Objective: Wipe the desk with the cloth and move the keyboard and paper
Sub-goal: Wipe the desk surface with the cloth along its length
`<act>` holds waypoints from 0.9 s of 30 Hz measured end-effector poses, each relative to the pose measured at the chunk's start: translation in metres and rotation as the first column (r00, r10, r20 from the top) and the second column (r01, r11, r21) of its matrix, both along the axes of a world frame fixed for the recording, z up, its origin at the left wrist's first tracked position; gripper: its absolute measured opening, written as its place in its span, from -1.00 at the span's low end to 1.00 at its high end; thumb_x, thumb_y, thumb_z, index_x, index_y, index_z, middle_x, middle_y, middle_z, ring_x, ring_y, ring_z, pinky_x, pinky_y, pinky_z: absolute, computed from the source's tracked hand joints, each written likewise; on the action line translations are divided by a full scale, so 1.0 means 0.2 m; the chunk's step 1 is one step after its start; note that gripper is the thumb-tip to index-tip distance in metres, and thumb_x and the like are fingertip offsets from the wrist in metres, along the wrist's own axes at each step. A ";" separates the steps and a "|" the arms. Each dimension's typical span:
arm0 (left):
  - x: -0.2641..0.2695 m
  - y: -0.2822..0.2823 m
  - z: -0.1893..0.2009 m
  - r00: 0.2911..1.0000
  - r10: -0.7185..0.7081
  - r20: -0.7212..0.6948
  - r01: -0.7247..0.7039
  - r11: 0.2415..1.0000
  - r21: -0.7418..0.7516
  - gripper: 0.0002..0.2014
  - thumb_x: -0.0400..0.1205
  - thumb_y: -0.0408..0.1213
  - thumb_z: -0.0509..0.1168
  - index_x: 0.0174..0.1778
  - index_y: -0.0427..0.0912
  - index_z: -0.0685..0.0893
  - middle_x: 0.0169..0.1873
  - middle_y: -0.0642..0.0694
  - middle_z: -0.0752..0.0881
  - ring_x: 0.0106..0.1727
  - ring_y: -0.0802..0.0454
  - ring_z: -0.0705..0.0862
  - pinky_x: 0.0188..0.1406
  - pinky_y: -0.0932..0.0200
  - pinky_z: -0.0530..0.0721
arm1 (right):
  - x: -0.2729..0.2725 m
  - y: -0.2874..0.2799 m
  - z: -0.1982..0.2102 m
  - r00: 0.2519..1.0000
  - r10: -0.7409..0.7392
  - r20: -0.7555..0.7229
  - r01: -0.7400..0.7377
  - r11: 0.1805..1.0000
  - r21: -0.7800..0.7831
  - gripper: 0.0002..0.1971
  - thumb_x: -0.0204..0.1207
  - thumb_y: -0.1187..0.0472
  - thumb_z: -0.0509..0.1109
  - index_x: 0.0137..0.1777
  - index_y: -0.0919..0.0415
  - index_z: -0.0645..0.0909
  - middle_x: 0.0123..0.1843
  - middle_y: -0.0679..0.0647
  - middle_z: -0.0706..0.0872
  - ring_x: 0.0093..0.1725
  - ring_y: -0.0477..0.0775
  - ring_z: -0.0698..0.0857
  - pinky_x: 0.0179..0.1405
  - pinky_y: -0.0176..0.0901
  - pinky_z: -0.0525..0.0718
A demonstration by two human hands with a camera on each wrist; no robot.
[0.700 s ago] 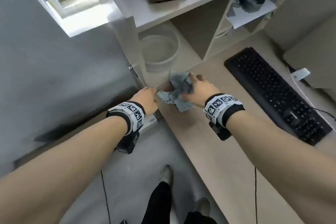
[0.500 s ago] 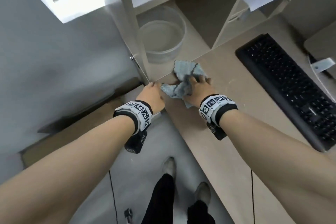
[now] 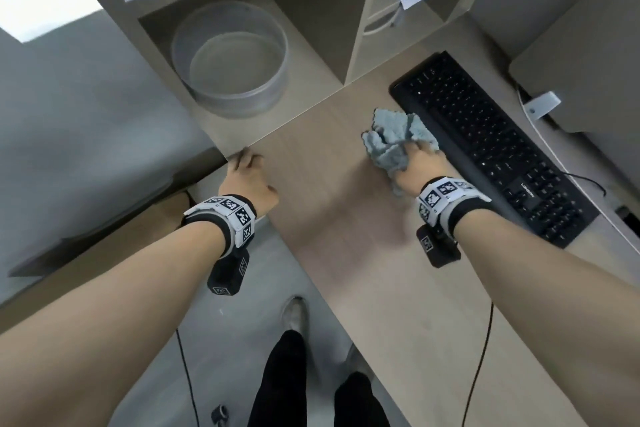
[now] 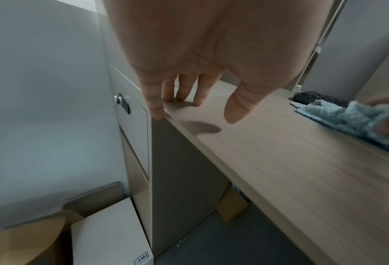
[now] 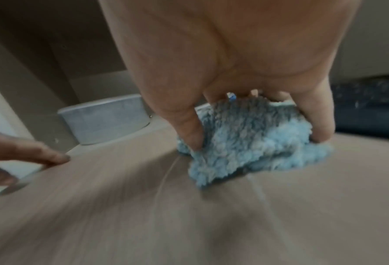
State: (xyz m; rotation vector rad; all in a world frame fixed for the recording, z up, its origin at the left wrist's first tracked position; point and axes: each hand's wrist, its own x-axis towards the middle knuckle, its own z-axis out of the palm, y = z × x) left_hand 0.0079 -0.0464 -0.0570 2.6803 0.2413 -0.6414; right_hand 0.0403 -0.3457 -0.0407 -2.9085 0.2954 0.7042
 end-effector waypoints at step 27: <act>0.04 0.12 -0.02 0.985 -0.118 -0.122 0.124 0.992 0.037 -0.14 0.41 -0.24 0.23 0.70 0.03 0.13 0.73 0.07 -0.03 0.72 0.08 -0.10 0.68 0.09 0.05 | -0.24 0.32 -0.17 0.956 0.227 0.184 -0.282 0.881 0.380 -0.41 0.44 0.49 0.27 0.50 0.20 0.52 0.63 0.22 0.39 0.65 0.33 0.26 0.60 0.22 0.32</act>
